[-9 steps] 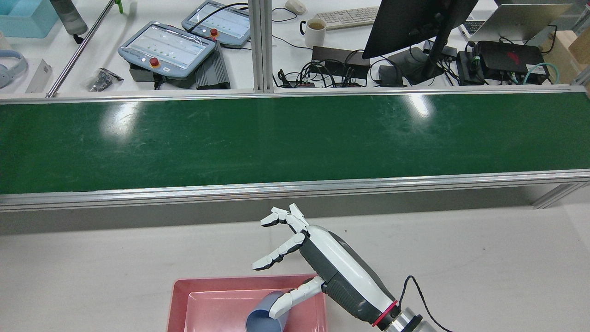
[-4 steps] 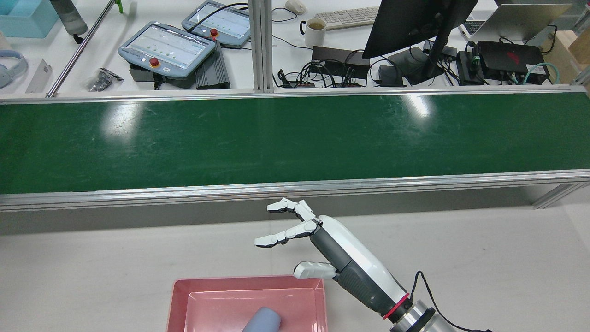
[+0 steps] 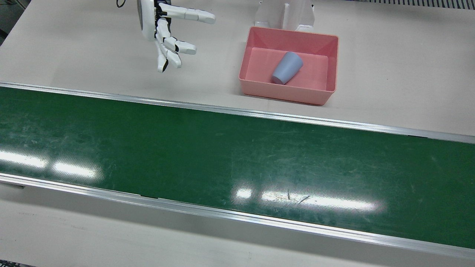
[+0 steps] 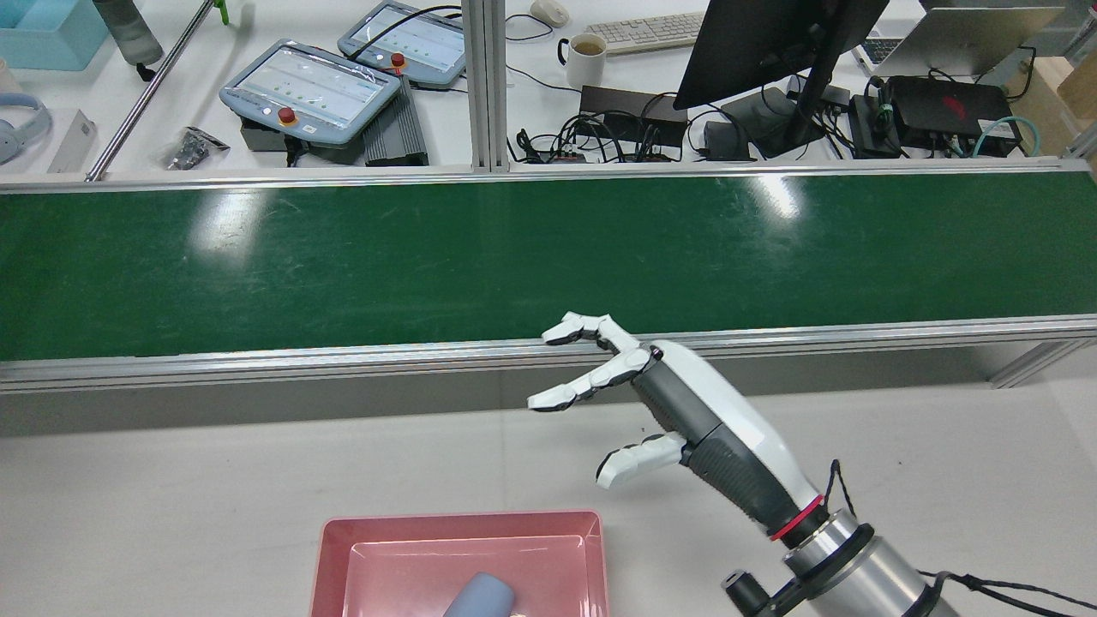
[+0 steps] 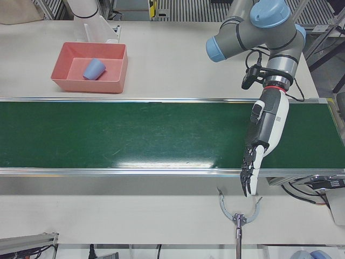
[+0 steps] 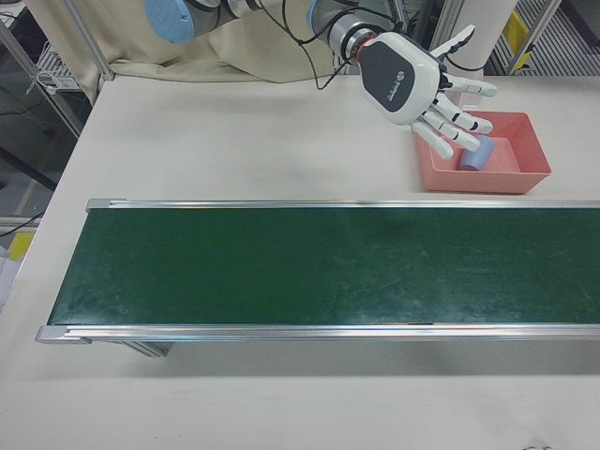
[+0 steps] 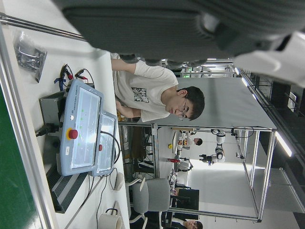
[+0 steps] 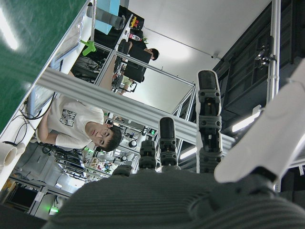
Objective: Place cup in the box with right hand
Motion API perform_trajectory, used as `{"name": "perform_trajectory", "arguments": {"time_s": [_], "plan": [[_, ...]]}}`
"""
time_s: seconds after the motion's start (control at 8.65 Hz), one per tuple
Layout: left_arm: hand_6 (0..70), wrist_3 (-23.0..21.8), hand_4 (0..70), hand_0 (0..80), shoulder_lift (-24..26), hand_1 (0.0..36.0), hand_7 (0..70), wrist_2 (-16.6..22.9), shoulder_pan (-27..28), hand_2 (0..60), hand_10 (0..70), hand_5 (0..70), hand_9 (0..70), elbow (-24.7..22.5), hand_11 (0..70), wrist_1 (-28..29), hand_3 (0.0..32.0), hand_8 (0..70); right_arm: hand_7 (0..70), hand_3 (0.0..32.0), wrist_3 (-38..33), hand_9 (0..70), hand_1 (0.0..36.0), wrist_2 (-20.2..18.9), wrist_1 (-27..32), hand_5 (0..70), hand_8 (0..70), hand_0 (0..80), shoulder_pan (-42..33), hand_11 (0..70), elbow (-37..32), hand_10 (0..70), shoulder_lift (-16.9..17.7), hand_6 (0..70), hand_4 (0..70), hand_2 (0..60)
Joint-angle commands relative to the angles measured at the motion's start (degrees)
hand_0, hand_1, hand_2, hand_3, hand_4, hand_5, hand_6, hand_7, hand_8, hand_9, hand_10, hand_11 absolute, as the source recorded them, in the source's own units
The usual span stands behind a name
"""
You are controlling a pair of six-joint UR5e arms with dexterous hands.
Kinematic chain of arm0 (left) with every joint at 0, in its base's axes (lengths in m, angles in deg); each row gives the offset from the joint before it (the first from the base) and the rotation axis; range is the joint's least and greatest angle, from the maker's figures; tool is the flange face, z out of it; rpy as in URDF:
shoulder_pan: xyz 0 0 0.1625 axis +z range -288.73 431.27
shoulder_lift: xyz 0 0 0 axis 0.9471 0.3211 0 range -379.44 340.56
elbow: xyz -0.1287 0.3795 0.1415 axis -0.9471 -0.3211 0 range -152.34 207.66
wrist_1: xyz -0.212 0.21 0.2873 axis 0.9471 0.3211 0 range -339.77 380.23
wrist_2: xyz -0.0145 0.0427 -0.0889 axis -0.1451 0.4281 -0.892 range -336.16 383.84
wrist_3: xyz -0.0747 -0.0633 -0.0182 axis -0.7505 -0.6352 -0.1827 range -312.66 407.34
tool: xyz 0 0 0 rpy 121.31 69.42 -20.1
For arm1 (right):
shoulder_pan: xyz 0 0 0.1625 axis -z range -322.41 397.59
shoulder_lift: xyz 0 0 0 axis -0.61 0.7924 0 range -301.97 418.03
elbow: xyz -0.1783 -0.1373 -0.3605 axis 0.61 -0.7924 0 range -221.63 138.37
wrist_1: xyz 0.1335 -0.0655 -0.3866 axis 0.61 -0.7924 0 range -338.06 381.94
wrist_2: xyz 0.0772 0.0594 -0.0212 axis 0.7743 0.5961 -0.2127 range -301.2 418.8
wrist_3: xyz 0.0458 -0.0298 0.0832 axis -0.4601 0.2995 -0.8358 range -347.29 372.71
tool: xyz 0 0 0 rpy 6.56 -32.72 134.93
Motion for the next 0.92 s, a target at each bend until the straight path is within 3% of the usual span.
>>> {"name": "perform_trajectory", "arguments": {"time_s": [0.0,0.12,0.23,0.46,0.58,0.69,0.81], "plan": [[0.0,0.0,0.0,0.0,-0.1,0.0,0.0,0.0,0.0,0.0,0.0,0.0,0.0,0.0,0.0,0.0,0.0,0.0,44.8,0.0,-17.4,15.7,0.0,-16.8,0.6,0.0,5.2,42.2,-21.5,0.0,-14.1,0.4,0.6,8.4,70.0,0.0],[0.0,0.0,0.0,0.0,-0.1,0.0,0.0,0.0,0.0,0.0,0.0,0.0,0.0,0.0,0.0,0.0,0.0,0.0,47.9,0.0,-19.7,16.5,0.0,-20.7,1.0,0.0,5.7,42.6,-26.6,0.0,-18.0,0.4,0.7,9.0,70.0,0.0],[0.0,0.0,0.0,0.0,-0.1,0.0,0.0,0.0,0.0,0.0,0.0,0.0,0.0,0.0,0.0,0.0,0.0,0.0,46.8,0.0,-22.0,16.5,0.0,-23.0,3.5,0.0,6.0,42.1,-30.6,0.0,-22.0,0.6,1.2,9.0,70.0,0.0],[0.0,0.0,0.0,0.0,-0.1,0.0,0.0,0.0,-0.1,0.0,0.0,0.0,0.0,0.0,0.0,0.0,0.0,0.0,42.2,0.0,-29.0,16.3,0.0,-24.4,16.2,0.0,7.1,45.8,-34.8,2.6,-32.4,2.3,4.7,9.2,70.0,0.0],[0.0,0.0,0.0,0.0,-0.1,0.0,0.0,0.0,-0.1,0.0,0.0,0.0,0.0,0.0,0.0,0.0,0.0,0.0,46.0,0.0,-30.0,17.6,0.0,-25.0,18.9,0.0,7.6,46.1,-38.0,3.1,-33.8,2.7,6.7,9.9,70.0,0.0],[0.0,0.0,0.0,0.0,-0.1,0.0,0.0,0.0,0.0,0.0,0.0,0.0,0.0,0.0,0.0,0.0,0.0,0.0,52.6,0.0,-30.1,18.9,0.0,-28.6,19.2,0.0,7.4,45.5,-42.9,3.1,-35.6,2.9,7.6,11.0,70.0,0.0],[0.0,0.0,0.0,0.0,-0.1,0.0,0.0,0.0,-0.1,0.0,0.0,0.0,0.0,-0.1,0.0,0.0,0.0,0.0,54.0,0.0,-30.2,18.8,0.0,-33.7,21.5,0.0,7.0,45.5,-49.2,3.2,-39.5,2.9,7.5,11.2,70.0,0.0]]}}
